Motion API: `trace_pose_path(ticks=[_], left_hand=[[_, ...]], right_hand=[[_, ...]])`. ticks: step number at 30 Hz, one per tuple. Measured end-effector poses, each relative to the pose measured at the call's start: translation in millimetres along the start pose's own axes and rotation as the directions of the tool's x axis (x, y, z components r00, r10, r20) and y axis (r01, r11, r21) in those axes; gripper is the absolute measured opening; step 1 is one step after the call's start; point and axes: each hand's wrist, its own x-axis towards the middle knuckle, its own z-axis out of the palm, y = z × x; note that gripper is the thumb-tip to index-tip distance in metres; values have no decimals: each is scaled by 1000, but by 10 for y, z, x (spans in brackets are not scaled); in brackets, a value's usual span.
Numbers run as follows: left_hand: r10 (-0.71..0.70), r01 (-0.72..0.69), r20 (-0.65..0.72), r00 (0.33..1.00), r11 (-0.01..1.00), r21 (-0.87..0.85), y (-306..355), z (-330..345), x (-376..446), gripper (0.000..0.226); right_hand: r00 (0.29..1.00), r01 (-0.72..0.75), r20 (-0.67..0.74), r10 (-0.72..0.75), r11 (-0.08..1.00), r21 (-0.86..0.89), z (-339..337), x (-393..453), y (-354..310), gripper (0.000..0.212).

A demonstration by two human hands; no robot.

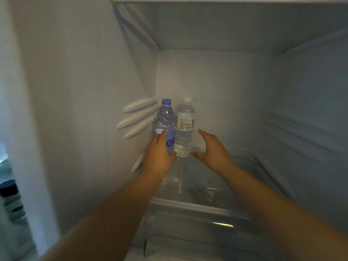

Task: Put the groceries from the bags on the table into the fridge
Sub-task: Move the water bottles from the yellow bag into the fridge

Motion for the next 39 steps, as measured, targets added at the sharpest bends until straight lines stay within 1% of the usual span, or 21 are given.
trace_pose_path(ticks=[3, 6, 10, 13, 16, 21, 25, 30, 35, 39], left_hand=[[95, -97, 32, 995, 994, 51, 195, -193, -237, 53], [212, -217, 74, 975, 973, 75, 337, -419, -508, 56], [299, -314, 124, 946, 940, 135, 477, -760, -887, 62], [311, -340, 199, 930, 930, 139, 557, -1030, -1233, 65], [306, -359, 297, 904, 922, 143, 601, -1281, -1680, 62], [324, -384, 434, 841, 921, 56, 634, -1567, -2557, 62], [343, -429, 549, 762, 903, 31, 718, -1680, -3298, 59], [402, -487, 634, 661, 872, -46, 864, -1622, -4090, 60], [447, -543, 711, 543, 832, -108, 1160, -1619, -4867, 61], [452, -527, 769, 452, 831, -179, 1504, -1650, -5620, 60]], right_hand=[[999, 47, -6, -48, 994, -99, -157, -299, -83, 79], [999, 47, 0, -48, 987, -150, -291, -586, -203, 78], [999, 32, -24, -38, 975, -218, -445, -1068, -404, 74], [999, -5, -44, -7, 964, -267, -517, -1562, -602, 72], [997, -44, -77, 22, 957, -288, -543, -2156, -798, 70], [985, -169, -92, 147, 932, -320, -515, -3304, -1091, 71], [957, -286, -66, 281, 893, -348, -485, -4257, -1203, 72], [902, -409, -37, 429, 828, -384, -591, -5349, -1297, 72], [841, -523, -77, 536, 768, -370, -777, -6346, -1269, 72], [782, -608, -114, 613, 709, -357, -1034, -7220, -1233, 73]])
